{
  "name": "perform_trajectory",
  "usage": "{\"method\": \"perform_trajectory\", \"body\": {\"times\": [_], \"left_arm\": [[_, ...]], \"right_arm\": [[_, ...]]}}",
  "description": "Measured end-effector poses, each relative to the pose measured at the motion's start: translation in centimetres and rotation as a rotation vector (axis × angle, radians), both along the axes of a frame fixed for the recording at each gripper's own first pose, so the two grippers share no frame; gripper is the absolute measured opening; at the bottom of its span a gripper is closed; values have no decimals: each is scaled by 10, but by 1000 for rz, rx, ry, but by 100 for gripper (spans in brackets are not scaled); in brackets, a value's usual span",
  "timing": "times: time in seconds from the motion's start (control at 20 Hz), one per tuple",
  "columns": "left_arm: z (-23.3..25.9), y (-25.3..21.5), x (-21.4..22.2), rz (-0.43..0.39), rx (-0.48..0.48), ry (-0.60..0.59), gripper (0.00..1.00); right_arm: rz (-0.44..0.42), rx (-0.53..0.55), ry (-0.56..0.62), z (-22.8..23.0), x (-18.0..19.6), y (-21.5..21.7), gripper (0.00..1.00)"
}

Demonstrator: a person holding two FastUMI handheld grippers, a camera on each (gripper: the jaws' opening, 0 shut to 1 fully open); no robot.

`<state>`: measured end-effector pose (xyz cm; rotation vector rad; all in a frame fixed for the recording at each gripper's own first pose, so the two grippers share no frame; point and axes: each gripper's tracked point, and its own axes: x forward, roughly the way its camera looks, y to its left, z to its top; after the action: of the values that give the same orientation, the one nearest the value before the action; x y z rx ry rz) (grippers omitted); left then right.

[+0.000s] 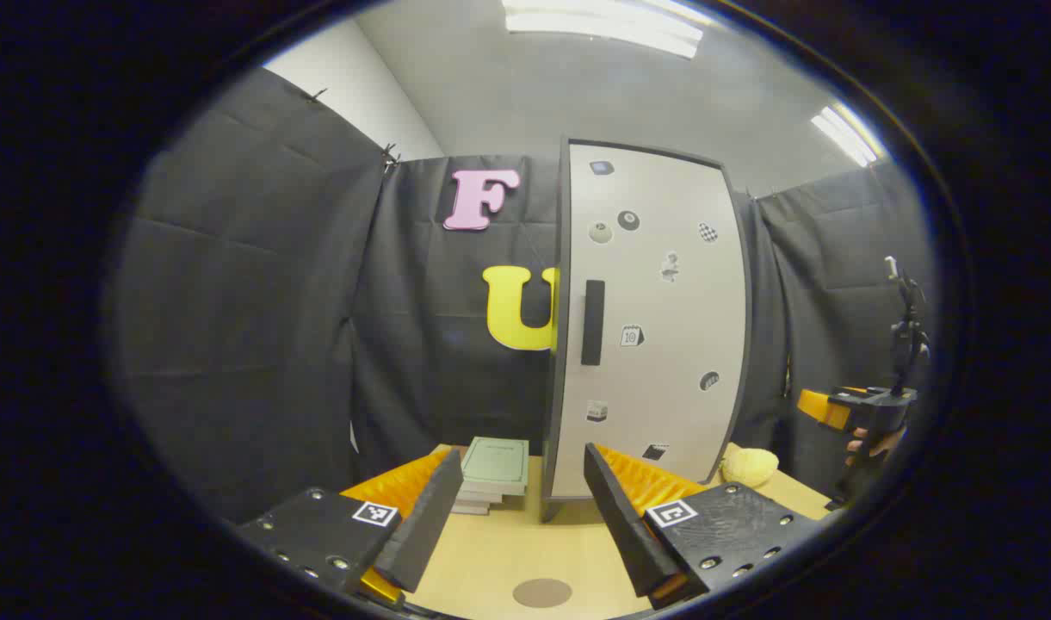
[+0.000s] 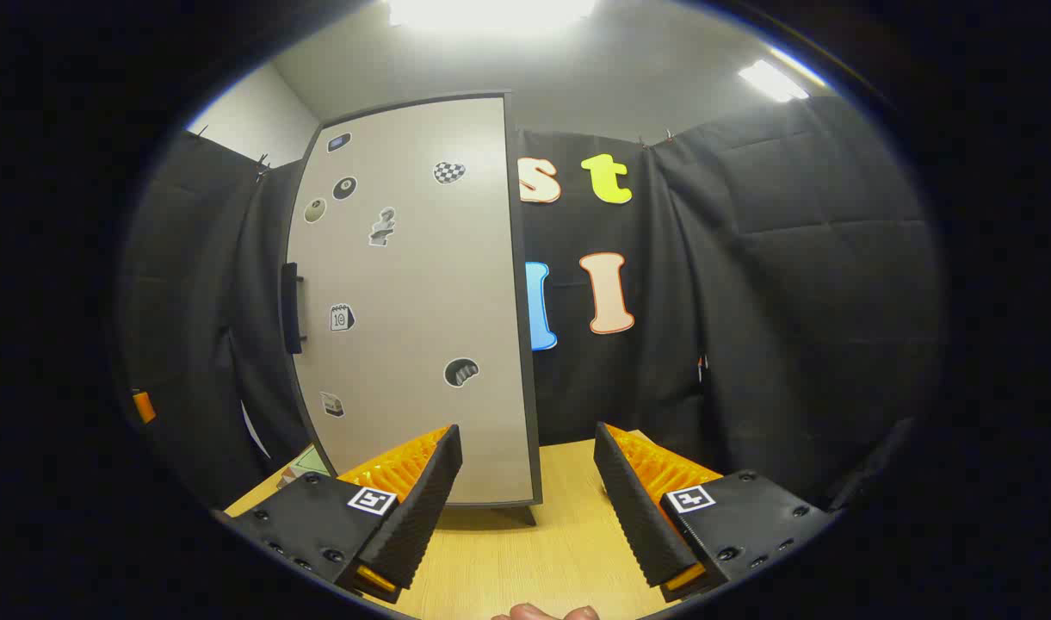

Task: Open the cabinet door with the right hand, grasp the bottle in the cabinet with the left hand and place it on the coaster, then close the cabinet door with the right hand.

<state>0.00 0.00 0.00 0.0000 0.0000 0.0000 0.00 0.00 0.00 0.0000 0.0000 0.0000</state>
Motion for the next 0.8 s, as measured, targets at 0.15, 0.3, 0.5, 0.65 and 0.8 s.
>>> {"method": "perform_trajectory", "body": {"times": [0.15,0.3,0.5,0.65,0.8], "left_arm": [[1,-2,-4,-1,10,2,89],[8,-1,-8,-6,11,-11,89],[13,0,-5,-17,-30,-7,87],[13,0,1,-33,-37,-7,87],[7,-2,7,-42,-15,4,89]], "right_arm": [[18,-6,7,0,2,7,98],[27,-2,9,3,2,12,98],[35,0,1,11,-2,17,93],[29,3,-1,14,-6,14,98],[23,26,6,11,-9,12,98]]}}
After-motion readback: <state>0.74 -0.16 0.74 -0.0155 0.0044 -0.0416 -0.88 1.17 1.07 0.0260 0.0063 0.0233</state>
